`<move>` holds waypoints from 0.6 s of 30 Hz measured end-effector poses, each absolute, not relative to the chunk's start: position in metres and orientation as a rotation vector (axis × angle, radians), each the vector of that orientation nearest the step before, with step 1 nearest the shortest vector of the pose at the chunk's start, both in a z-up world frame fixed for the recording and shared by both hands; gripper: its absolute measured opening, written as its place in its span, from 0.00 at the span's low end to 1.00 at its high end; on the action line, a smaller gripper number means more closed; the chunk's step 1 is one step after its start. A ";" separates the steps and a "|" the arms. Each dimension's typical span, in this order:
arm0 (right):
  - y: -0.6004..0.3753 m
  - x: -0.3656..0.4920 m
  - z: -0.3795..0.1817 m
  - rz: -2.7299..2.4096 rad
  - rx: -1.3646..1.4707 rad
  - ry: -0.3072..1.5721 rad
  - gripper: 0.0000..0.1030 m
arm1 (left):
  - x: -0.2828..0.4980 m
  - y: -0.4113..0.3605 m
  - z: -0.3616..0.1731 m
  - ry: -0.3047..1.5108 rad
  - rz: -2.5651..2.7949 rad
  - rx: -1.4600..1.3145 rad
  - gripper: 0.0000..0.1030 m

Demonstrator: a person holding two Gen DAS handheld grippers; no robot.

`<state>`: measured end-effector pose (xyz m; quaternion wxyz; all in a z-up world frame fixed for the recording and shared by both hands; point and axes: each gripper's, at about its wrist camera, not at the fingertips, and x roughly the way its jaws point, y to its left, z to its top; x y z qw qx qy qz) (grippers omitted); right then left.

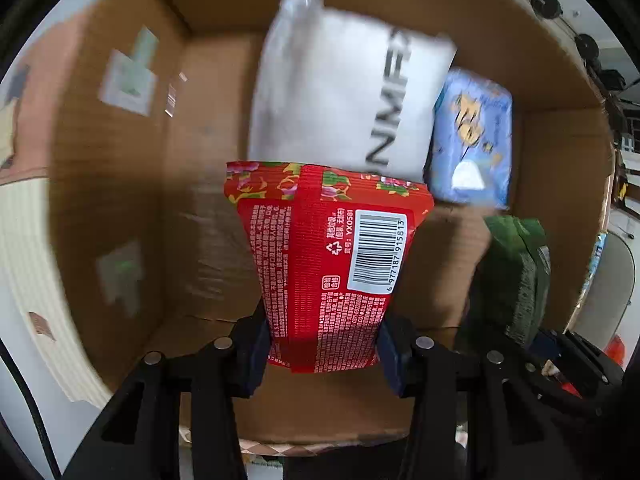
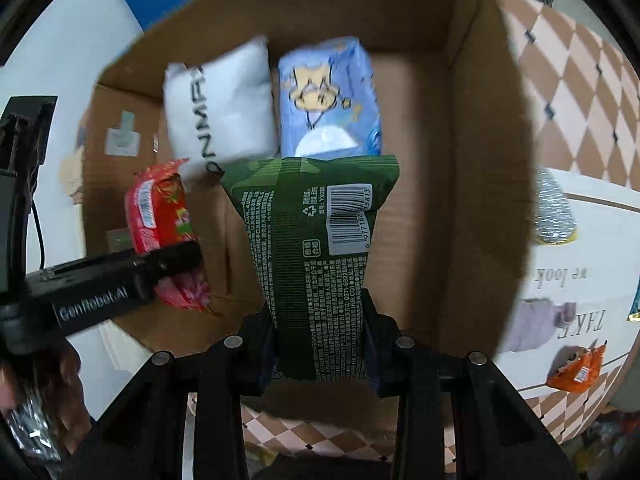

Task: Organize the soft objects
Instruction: 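Lower both snack packs into the box beside the ONMAX bag and release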

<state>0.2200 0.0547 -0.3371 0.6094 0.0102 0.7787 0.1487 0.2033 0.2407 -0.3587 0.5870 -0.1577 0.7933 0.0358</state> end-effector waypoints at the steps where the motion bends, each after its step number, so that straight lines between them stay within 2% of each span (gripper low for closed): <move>1: 0.056 0.219 -0.342 0.342 0.013 1.805 0.37 | 0.202 0.240 -0.365 1.862 0.072 -0.386 0.42; 6: 0.065 0.215 -0.358 0.332 -0.045 1.822 0.37 | 0.200 0.234 -0.387 1.904 0.036 -0.399 0.43; 9: 0.083 0.217 -0.363 0.347 -0.091 1.826 0.40 | 0.200 0.230 -0.386 1.892 0.033 -0.367 0.44; 10: 0.082 0.217 -0.362 0.352 -0.087 1.827 0.50 | 0.200 0.229 -0.384 1.889 0.036 -0.367 0.46; 11: 0.083 0.216 -0.361 0.357 -0.077 1.824 0.65 | 0.200 0.228 -0.381 1.881 0.028 -0.370 0.51; 13: 0.083 0.216 -0.357 0.359 -0.072 1.814 0.75 | 0.200 0.225 -0.373 1.858 0.039 -0.338 0.57; 18: 0.081 0.210 -0.335 0.342 -0.106 1.770 0.75 | 0.187 0.224 -0.344 1.798 0.079 -0.267 0.57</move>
